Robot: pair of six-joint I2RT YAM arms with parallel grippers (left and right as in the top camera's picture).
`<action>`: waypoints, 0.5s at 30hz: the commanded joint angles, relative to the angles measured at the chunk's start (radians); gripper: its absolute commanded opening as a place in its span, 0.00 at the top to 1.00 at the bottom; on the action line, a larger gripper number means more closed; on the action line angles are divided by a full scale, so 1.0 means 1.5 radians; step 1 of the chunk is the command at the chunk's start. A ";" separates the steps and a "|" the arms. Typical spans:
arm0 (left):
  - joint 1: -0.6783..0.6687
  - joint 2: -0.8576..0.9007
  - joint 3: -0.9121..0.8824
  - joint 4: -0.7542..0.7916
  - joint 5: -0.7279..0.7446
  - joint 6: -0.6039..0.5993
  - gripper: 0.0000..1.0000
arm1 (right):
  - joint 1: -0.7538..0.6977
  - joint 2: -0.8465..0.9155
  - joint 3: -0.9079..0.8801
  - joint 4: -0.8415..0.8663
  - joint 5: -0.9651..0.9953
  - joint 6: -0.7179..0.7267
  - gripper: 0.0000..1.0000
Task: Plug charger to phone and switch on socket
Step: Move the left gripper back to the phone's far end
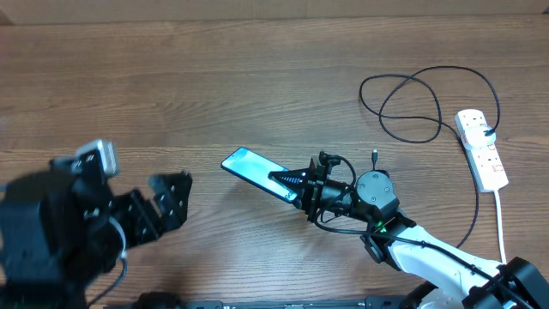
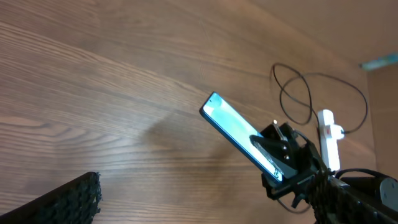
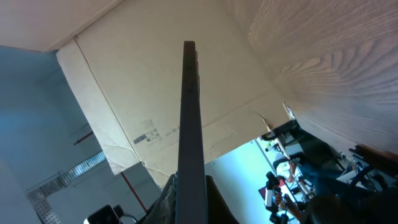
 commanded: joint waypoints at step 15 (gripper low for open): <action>-0.001 -0.021 -0.123 0.037 0.024 -0.225 0.00 | 0.007 -0.008 0.007 0.053 0.026 0.055 0.96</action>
